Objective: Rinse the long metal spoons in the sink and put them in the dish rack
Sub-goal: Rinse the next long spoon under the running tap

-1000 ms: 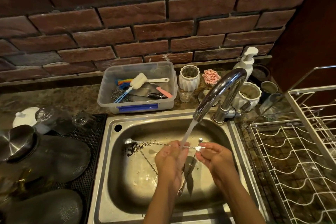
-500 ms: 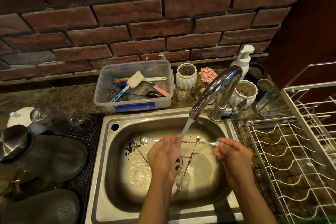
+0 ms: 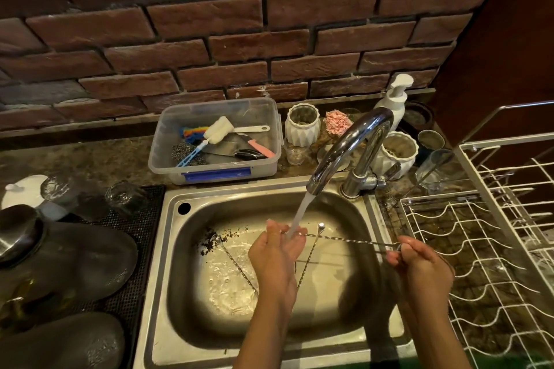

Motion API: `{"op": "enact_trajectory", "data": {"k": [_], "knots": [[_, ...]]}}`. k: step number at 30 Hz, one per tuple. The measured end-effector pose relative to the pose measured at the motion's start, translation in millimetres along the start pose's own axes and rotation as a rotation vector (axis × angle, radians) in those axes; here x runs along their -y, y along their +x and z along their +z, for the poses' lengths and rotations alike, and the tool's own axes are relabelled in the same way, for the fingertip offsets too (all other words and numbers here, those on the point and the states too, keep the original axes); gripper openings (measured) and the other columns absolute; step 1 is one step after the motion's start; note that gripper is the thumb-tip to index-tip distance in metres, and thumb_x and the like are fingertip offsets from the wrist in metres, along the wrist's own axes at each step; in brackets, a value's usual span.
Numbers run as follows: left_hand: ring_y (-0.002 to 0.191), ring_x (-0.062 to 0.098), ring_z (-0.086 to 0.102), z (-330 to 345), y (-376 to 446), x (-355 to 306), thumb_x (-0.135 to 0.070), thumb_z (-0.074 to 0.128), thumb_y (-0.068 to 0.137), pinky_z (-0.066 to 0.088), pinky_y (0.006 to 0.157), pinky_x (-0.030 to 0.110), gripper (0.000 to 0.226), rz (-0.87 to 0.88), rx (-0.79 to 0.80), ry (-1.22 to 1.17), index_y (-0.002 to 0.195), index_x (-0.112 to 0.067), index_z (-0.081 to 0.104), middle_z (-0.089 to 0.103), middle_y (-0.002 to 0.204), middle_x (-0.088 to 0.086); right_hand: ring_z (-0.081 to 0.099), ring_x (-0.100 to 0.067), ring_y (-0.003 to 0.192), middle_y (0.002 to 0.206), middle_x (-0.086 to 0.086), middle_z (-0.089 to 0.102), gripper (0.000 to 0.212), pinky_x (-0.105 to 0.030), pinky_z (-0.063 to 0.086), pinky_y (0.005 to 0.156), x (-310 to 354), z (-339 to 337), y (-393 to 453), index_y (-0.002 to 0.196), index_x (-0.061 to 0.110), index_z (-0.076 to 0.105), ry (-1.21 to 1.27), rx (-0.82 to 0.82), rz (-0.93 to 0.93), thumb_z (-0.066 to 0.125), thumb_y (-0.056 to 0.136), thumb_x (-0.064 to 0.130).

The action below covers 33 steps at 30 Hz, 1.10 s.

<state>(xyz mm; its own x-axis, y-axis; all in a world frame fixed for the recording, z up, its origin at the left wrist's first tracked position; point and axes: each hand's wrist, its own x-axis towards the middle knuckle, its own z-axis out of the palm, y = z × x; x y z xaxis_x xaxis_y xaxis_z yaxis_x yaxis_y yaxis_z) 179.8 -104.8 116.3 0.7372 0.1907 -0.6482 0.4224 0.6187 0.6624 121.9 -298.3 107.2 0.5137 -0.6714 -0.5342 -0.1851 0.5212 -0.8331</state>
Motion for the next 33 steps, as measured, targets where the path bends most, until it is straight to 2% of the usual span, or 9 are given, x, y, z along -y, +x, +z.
{"op": "enact_trajectory", "data": {"k": [3,6,10,15,17,19,23,29,33], "knots": [[0.078,0.032,0.077,4,-6,7,-0.033,0.046,0.105,0.062,0.065,0.030,0.042,-0.034,0.021,0.032,0.103,0.006,0.061,0.076,0.079,0.023,0.064,-0.015,0.056,0.078,-0.012,0.071,0.017,-0.020,0.058,0.050,6,-7,-3,0.106,-0.003,0.066,0.007,-0.075,-0.018,0.052,0.097,-0.006],[0.090,0.032,0.076,3,-9,10,-0.013,0.053,0.102,0.063,0.073,0.031,0.025,-0.055,0.078,0.077,0.106,0.009,0.065,0.076,0.096,0.026,0.064,-0.019,0.072,0.093,-0.012,0.068,0.017,-0.019,0.059,0.058,12,-9,-7,0.099,0.008,0.067,0.021,-0.089,0.008,0.052,0.099,-0.001],[0.093,0.030,0.076,6,-13,10,-0.002,0.055,0.099,0.062,0.083,0.035,0.018,-0.026,0.114,0.072,0.112,0.007,0.062,0.077,0.094,0.020,0.062,-0.018,0.069,0.083,-0.008,0.065,0.026,-0.015,0.058,0.052,19,-5,-11,0.086,0.015,0.064,0.056,-0.098,0.019,0.051,0.098,-0.004],[0.085,0.034,0.077,8,-10,3,-0.022,0.045,0.106,0.063,0.069,0.033,0.034,-0.030,0.047,-0.014,0.113,0.008,0.059,0.073,0.097,0.032,0.067,-0.008,0.051,0.063,0.000,0.072,0.023,-0.016,0.056,0.048,15,-8,-9,0.087,0.010,0.069,0.004,-0.083,-0.006,0.054,0.095,-0.005],[0.085,0.034,0.077,7,-9,3,-0.027,0.045,0.106,0.063,0.071,0.035,0.038,-0.036,0.032,-0.019,0.116,0.008,0.057,0.074,0.095,0.032,0.065,-0.007,0.046,0.059,0.002,0.071,0.020,-0.017,0.055,0.047,9,-8,-8,0.089,0.004,0.069,0.014,-0.073,-0.019,0.055,0.094,-0.008],[0.089,0.032,0.076,4,-8,4,-0.024,0.048,0.105,0.062,0.082,0.039,0.036,-0.022,0.041,0.006,0.115,0.009,0.058,0.075,0.095,0.027,0.063,-0.008,0.044,0.054,0.002,0.069,0.016,-0.018,0.054,0.045,5,-8,-4,0.093,-0.002,0.068,0.021,-0.051,-0.034,0.054,0.093,-0.010],[0.095,0.032,0.075,0,-11,9,-0.005,0.055,0.099,0.061,0.088,0.039,0.021,-0.025,0.100,0.018,0.108,0.013,0.063,0.076,0.096,0.024,0.064,-0.013,0.047,0.054,-0.004,0.068,0.016,-0.020,0.055,0.048,-7,-1,-2,0.097,-0.002,0.069,-0.091,0.050,-0.038,0.055,0.093,-0.009],[0.093,0.032,0.076,-5,-15,9,-0.007,0.056,0.098,0.064,0.075,0.035,0.017,-0.086,0.067,-0.002,0.106,0.006,0.063,0.076,0.098,0.025,0.070,-0.018,0.057,0.066,-0.011,0.074,0.015,-0.021,0.057,0.055,-29,39,-27,0.096,0.006,0.072,-0.233,0.287,-0.038,0.060,0.093,-0.003],[0.087,0.034,0.077,-21,-3,-12,-0.006,0.055,0.098,0.063,0.067,0.032,0.014,-0.036,-0.028,-0.022,0.099,0.006,0.063,0.076,0.092,0.025,0.075,-0.023,0.072,0.082,-0.012,0.075,0.011,-0.030,0.061,0.067,-39,65,-45,0.096,0.012,0.073,-0.307,0.356,-0.050,0.065,0.093,0.005]]}}
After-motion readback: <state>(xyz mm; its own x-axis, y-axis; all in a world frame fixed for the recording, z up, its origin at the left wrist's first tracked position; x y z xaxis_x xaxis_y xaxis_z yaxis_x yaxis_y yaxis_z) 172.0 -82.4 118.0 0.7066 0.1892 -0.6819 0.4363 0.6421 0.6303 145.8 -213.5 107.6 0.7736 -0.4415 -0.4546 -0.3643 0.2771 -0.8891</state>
